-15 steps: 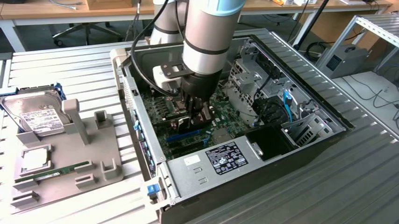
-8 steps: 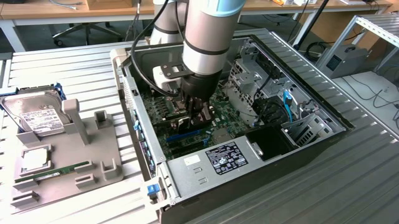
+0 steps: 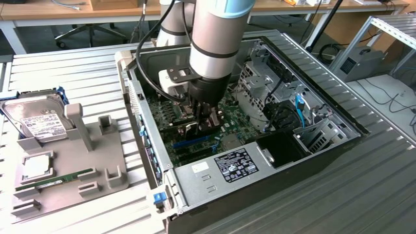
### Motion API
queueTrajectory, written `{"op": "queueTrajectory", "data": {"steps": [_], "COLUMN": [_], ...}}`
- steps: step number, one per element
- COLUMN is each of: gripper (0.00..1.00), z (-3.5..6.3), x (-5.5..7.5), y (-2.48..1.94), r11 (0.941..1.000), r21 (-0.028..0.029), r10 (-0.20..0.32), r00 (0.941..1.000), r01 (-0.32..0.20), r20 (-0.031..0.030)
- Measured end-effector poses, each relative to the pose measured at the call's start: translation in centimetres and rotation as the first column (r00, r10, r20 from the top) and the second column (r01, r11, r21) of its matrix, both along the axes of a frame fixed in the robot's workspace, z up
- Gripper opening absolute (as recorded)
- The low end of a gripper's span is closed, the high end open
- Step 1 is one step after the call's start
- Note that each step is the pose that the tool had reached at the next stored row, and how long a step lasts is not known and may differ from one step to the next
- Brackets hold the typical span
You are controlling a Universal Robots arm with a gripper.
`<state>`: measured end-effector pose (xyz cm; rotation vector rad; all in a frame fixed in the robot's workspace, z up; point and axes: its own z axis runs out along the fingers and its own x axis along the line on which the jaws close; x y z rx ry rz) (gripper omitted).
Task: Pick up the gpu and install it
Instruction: 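Insert the gpu into the slot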
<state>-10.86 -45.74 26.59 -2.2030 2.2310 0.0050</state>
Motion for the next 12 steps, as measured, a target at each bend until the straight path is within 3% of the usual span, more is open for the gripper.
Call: {"op": "queueTrajectory", "data": {"steps": [12], "gripper": [0.27], "z": [0.00], "x": [-0.10], "y": [0.00], "r11": [1.0000], "r21": [-0.0001], "r10": [0.000], "r00": [1.0000], "r01": [0.000], "r20": [0.0019]}}
